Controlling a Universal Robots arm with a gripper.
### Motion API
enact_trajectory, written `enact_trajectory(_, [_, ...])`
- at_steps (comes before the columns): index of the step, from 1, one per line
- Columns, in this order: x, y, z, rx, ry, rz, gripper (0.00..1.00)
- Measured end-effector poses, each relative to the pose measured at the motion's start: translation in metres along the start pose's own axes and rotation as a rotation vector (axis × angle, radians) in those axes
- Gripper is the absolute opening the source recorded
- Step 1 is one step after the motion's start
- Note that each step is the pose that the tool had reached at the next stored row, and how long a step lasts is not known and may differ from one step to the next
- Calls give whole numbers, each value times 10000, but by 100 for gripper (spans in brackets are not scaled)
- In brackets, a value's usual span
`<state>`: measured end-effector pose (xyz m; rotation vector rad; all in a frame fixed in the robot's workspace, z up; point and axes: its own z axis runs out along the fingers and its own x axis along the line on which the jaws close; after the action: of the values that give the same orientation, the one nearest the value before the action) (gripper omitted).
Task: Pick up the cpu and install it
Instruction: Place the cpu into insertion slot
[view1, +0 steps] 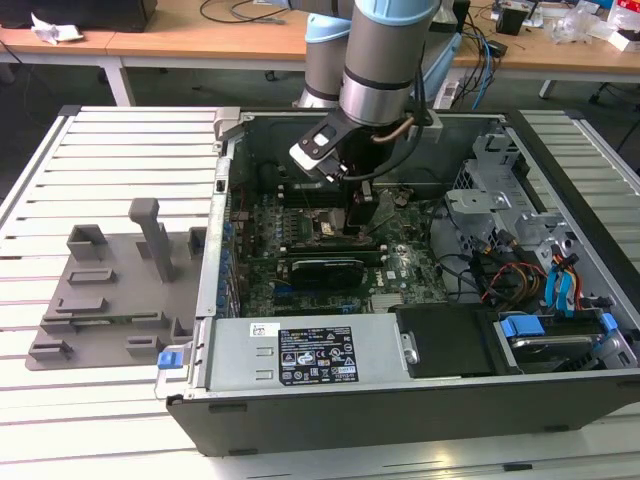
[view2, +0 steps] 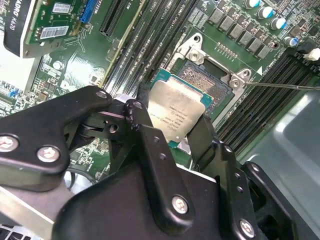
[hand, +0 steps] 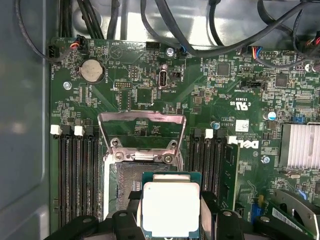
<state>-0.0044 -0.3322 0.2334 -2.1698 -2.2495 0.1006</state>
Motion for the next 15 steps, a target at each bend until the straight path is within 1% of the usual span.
enact_trajectory(6, [2, 3, 60, 0, -1, 0, 55])
enact_trajectory(10, [3, 5, 84, 0, -1, 0, 55])
enact_trajectory(12, [4, 6, 110, 0, -1, 0, 55])
enact_trajectory(13, [10, 7, 123, 1, -1, 2, 55])
enact_trajectory(15, [51, 9, 136, 0, 0, 1, 55])
